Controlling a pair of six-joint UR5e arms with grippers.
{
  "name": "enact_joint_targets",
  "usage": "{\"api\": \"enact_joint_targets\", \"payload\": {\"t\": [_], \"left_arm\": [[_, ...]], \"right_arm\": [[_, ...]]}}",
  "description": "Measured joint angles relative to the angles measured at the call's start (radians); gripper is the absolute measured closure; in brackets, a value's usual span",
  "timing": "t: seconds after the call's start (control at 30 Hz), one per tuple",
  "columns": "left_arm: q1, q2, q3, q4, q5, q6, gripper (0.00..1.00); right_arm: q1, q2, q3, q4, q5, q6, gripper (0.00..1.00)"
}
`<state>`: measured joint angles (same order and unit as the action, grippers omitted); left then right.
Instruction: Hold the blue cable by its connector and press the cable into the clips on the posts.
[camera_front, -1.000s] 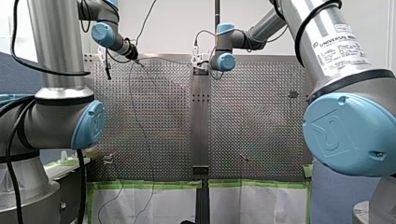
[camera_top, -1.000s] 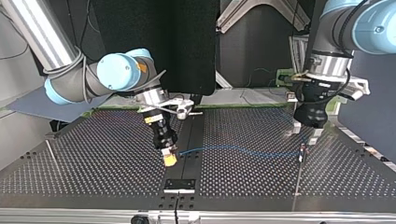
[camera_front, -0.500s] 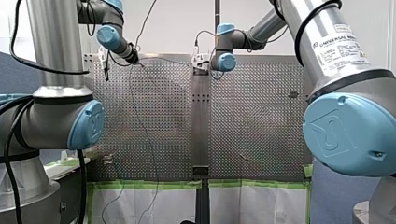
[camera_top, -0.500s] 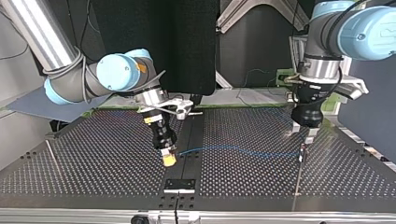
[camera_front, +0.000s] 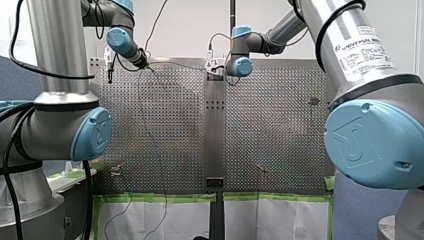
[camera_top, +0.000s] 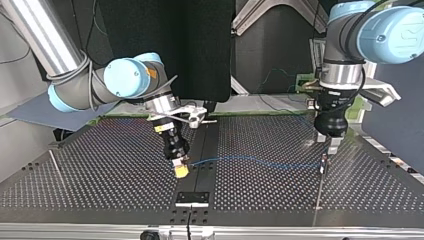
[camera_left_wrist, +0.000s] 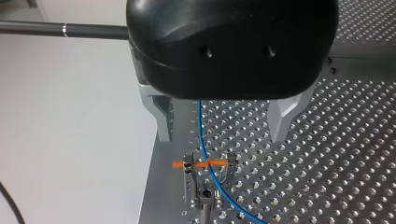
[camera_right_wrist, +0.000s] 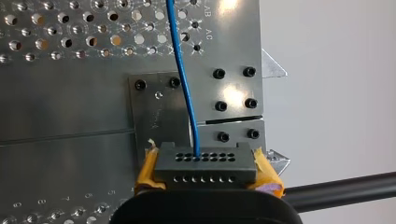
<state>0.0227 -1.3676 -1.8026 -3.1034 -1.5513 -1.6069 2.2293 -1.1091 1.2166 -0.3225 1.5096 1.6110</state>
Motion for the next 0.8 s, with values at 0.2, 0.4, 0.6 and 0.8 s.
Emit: {"api": "enact_joint_targets", "payload": {"t": [0.2,0.4,0.6,0.8], "left_arm": [[-0.006,-0.002,0.000,0.001,0.000,0.057,0.01],[-0.010,-0.002,0.000,0.001,-0.001,0.110,0.01],[-0.013,-0.002,0.001,0.001,-0.002,0.153,0.01],[-0.014,-0.003,0.000,0.001,-0.003,0.151,0.01]], "right_arm": [[0.000,0.001,0.000,0.000,0.000,0.000,1.00],[0.000,0.002,0.000,0.000,0.000,0.000,1.00],[0.000,0.004,0.000,-0.001,0.000,0.000,1.00],[0.000,0.006,0.000,-0.001,0.000,0.000,1.00]]}}
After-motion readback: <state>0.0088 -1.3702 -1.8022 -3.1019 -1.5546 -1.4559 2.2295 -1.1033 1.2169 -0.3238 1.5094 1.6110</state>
